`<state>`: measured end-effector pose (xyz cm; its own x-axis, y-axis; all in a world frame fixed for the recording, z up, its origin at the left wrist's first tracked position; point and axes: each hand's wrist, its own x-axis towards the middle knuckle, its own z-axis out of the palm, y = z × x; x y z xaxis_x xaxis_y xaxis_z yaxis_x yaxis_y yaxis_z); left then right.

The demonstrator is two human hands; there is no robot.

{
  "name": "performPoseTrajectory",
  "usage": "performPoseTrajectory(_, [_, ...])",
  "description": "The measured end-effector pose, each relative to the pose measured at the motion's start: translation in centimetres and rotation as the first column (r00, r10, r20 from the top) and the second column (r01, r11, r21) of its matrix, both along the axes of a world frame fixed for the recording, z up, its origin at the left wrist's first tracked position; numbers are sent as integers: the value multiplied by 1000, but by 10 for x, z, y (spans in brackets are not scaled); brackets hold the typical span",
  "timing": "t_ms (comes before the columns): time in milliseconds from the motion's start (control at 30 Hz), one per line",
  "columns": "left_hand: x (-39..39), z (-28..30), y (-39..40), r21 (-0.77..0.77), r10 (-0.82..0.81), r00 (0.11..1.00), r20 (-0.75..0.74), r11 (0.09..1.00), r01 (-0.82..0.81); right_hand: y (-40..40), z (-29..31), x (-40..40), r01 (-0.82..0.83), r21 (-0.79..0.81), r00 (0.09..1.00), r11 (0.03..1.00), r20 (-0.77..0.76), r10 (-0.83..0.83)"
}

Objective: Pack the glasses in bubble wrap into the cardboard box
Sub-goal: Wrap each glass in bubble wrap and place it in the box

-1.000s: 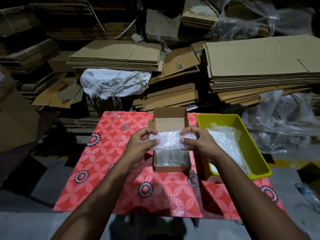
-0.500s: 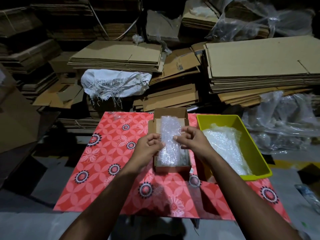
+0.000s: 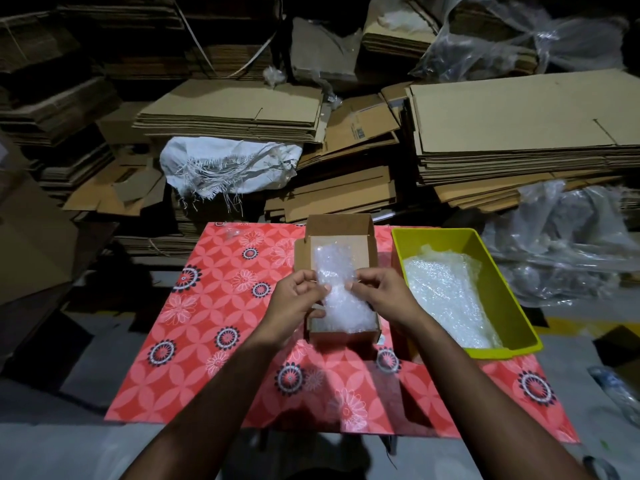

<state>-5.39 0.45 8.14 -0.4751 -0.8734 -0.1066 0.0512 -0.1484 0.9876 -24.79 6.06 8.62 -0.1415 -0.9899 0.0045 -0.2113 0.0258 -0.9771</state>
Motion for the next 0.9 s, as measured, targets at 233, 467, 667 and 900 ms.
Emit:
performPoseTrajectory(233, [2, 9, -11, 41, 116, 993, -21, 993, -115, 3, 10, -3, -64, 144, 997, 988, -42, 71])
performPoseTrajectory(467, [13, 3, -18, 152, 115, 989, -93, 983, -100, 6, 15, 0, 57, 284, 893, 957, 415, -176])
performPoseTrajectory(667, [20, 13, -22, 38, 48, 998, -26, 998, -47, 3, 21, -7, 28, 272, 860, 962, 484, -162])
performPoseTrajectory(900, [24, 18, -19, 5, 12, 1000, 4, 1000, -12, 8, 28, -6, -7, 212, 906, 977, 416, -83])
